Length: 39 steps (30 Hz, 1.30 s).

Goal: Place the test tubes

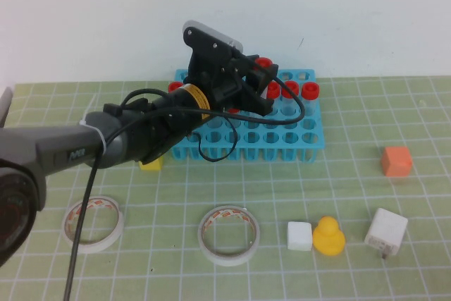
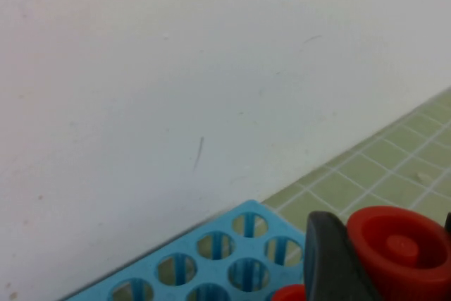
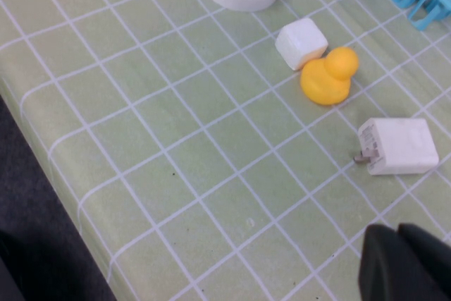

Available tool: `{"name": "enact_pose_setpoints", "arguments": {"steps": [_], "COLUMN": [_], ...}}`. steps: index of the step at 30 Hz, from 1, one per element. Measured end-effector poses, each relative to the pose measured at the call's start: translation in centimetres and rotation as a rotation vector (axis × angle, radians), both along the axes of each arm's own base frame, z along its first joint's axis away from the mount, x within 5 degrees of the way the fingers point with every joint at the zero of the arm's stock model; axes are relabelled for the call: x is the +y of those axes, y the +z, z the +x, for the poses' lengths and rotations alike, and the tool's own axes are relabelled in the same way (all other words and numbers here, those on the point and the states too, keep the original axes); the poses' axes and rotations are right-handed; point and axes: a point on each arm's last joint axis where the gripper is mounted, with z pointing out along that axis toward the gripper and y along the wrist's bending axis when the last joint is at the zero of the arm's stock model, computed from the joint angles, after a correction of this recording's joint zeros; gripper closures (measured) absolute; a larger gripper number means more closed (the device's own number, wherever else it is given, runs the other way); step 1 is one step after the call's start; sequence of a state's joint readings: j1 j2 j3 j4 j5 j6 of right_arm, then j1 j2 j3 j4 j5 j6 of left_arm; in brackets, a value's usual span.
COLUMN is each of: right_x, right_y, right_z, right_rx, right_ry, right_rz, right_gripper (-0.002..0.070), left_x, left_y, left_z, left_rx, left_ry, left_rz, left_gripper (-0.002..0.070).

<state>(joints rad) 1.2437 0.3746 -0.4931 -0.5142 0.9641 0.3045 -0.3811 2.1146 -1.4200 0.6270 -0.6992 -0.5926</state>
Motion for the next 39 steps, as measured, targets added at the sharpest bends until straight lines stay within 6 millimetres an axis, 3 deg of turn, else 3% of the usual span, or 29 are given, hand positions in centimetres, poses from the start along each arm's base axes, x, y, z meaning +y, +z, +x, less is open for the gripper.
{"name": "enact_pose_setpoints", "arguments": {"steps": [14,33,39], "right_x": [0.0,0.0,0.0], "right_y": [0.0,0.0,0.0], "right_z": [0.0,0.0,0.0], "right_rx": [0.000,0.000,0.000], "right_ry": [0.000,0.000,0.000], "right_rz": [0.000,0.000,0.000], "right_gripper": [0.0678,0.0678,0.0678], "left_x": [0.2,0.3,0.3], "left_y": [-1.7,-2.0,-2.9], "left_z": [0.8,0.9,1.0], "left_rx": [0.028,0.069,0.077], "left_ry": [0.064,0.080,0.075], "left_rz": [-0.043,-0.045,-0.040], "left_gripper": [0.0407,0.0407,0.0407]}}
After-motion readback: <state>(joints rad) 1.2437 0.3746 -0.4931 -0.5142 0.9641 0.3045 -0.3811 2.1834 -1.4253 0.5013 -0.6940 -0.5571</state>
